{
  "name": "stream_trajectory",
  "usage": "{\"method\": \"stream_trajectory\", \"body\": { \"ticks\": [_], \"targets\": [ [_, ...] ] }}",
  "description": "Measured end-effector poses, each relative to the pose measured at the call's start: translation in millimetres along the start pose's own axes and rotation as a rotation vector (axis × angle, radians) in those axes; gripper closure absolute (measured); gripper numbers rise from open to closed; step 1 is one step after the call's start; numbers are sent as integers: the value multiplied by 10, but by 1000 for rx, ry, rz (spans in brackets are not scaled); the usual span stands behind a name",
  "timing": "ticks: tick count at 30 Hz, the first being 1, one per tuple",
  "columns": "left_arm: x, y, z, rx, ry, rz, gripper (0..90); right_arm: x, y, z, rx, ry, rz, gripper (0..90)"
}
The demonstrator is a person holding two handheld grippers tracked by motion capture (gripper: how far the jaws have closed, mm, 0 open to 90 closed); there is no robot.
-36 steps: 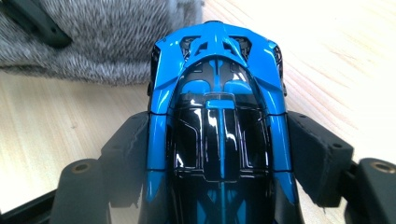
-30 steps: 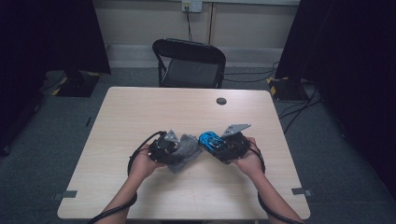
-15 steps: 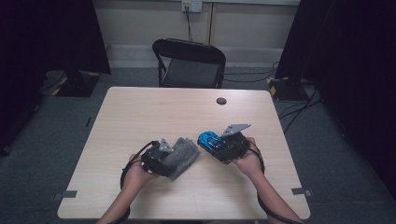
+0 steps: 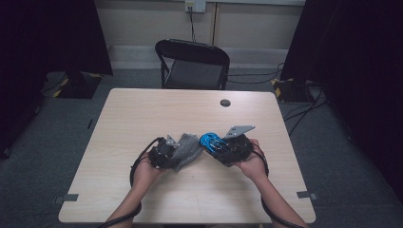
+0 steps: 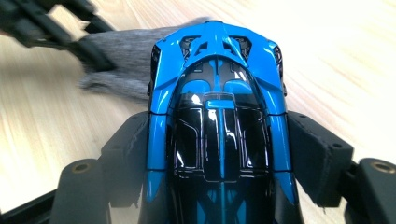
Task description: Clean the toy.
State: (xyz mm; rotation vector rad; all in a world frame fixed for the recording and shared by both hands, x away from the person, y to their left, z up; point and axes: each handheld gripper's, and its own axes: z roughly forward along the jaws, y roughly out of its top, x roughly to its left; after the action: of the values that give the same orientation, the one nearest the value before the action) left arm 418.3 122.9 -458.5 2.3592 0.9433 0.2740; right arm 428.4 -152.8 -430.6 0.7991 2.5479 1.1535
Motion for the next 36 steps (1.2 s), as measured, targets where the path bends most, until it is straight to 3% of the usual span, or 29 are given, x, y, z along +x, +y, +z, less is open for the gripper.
{"method": "stream_trajectory", "body": {
  "ticks": [7, 11, 17, 27, 36],
  "targets": [
    [-218, 235, 52, -37, -74, 49, 696, 1, -16, 38, 5, -3, -4, 282],
    [-320, 282, 100, -36, -111, 73, 696, 12, -15, 47, 5, -4, -3, 283],
    [-457, 297, 130, -42, -127, 100, 696, 33, 9, 78, 9, 1, 2, 283],
    [-595, 277, 225, -62, -200, 87, 696, -18, 129, 201, 30, 8, 26, 283],
    [-754, 296, 250, -83, -260, 100, 696, -65, 319, 304, 21, -1, 47, 283]
  ]
}}
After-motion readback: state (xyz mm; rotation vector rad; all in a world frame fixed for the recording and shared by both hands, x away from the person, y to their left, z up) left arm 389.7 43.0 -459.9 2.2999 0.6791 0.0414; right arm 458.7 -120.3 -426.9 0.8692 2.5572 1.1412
